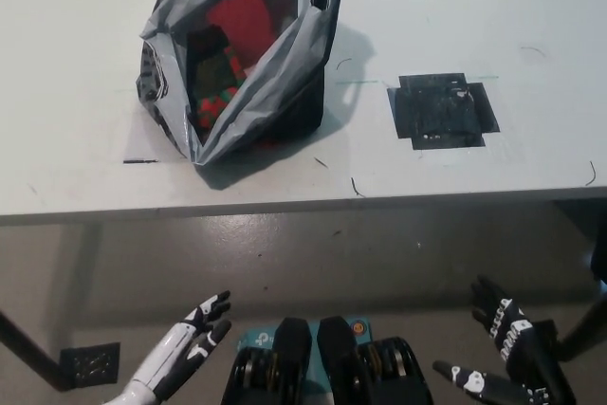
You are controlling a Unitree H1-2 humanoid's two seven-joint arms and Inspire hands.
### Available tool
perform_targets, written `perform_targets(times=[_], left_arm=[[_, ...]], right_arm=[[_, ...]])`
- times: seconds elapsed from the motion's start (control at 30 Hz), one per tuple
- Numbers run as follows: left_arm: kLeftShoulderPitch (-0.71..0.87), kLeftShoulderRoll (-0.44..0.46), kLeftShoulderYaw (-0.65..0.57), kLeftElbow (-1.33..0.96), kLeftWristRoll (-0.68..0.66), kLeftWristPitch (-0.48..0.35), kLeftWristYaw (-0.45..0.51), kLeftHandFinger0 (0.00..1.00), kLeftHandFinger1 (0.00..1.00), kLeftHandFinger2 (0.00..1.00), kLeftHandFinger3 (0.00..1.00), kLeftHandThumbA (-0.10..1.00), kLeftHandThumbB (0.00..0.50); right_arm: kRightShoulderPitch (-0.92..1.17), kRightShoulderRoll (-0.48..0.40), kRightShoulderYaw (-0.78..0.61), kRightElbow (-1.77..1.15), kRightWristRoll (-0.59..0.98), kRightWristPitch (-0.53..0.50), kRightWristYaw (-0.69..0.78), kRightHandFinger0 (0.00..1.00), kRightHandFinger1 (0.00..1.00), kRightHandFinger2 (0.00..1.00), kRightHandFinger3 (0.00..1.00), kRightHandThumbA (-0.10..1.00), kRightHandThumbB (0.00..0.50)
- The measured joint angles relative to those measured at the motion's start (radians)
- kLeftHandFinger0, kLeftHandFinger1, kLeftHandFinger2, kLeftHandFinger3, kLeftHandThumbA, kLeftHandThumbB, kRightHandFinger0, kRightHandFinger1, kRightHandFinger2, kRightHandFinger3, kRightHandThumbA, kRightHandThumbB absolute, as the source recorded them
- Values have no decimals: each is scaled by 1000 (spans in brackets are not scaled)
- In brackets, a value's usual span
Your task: The robot uses its right hand to pick up a bag of coffee beans and puts it in the black plastic bag, then the robot grabs the top of the bag and lifts it.
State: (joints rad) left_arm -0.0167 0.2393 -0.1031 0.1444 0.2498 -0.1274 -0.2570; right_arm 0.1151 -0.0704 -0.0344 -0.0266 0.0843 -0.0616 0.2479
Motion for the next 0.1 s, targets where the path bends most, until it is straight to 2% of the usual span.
perform_targets(times=[0.1], left_arm=[[0, 0, 6, -6, 0, -12, 6, 1000, 1000, 1000, 1000, 1000, 176]], right_arm=[[-1, 0, 2, 5, -10, -47, -8, 1000, 1000, 1000, 1000, 907, 204]])
